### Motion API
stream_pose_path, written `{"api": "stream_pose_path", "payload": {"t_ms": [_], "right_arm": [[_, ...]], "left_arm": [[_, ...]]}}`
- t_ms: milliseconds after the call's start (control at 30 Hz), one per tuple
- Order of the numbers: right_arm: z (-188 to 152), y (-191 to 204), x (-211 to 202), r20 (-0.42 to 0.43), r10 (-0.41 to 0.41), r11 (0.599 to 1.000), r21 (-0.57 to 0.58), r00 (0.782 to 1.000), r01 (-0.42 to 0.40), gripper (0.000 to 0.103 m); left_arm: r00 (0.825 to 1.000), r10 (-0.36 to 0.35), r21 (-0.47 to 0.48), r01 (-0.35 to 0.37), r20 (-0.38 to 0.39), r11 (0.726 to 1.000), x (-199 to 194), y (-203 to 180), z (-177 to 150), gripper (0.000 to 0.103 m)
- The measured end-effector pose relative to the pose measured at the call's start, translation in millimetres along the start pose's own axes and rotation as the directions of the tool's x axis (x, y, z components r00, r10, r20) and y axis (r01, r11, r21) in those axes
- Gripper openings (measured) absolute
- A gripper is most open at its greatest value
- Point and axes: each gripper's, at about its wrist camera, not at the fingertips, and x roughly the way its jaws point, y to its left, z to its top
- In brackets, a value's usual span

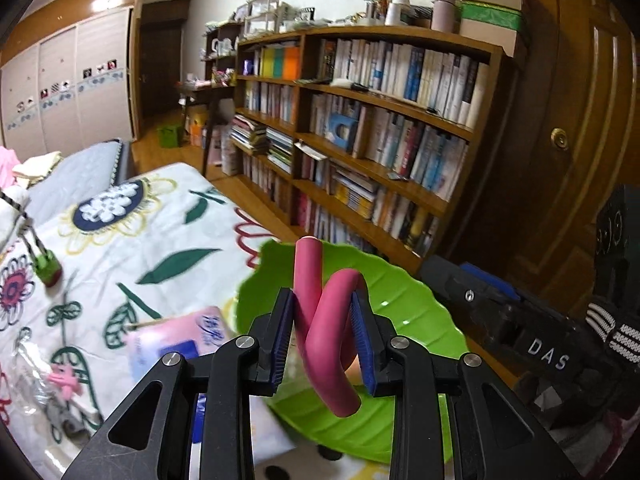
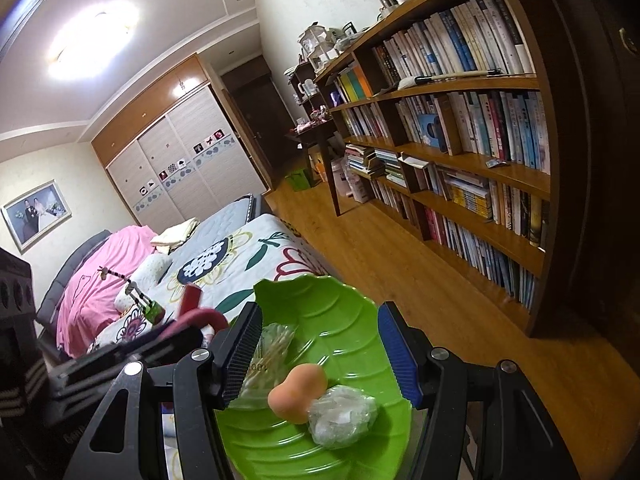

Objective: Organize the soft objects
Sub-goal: 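Place the sponge in the green tray with the right gripper while the left lowers the roller, then move the left tool back over the bed toward the remaining items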

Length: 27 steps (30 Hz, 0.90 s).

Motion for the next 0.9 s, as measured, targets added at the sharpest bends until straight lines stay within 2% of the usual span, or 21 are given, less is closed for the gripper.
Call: {"api": "stream_pose_path", "payload": {"t_ms": [100, 167, 233, 600, 900], "right_arm": [[0.9, -3.8, -2.4, 0.007, -0.008, 1.000, 0.012, 1.000, 0.008, 0.064], [1.0, -6.1, -3.1, 0.008, -0.011, 1.000, 0.016, 1.000, 0.011, 0.064], [0.6, -6.8, -3.4, 0.007, -0.014, 1.000, 0.018, 1.000, 0.013, 0.064], [-3.0, -2.1, -1.0, 0.000, -0.013, 1.000, -0.006, 1.000, 0.013, 0.064], [-5.8, 2.7, 1.9, -0.016, -0.012, 1.000, -0.025, 1.000, 0.011, 0.064]], "left_arm": [[1.000, -0.014, -0.013, 0.014, -0.015, 1.000, 5.2, 0.2, -3.1, 0.034], [1.000, -0.011, -0.022, 0.011, -0.018, 1.000, 6.4, 1.5, -4.4, 0.052], [1.000, -0.005, -0.036, 0.005, -0.006, 0.999, 5.0, 4.7, -5.7, 0.058], [1.000, 0.023, -0.054, -0.022, 0.013, 0.998, -7.3, 15.9, -6.6, 0.059], [0.997, 0.080, -0.071, -0.078, 0.021, 0.994, -13.1, 25.6, -9.1, 0.063]]}}
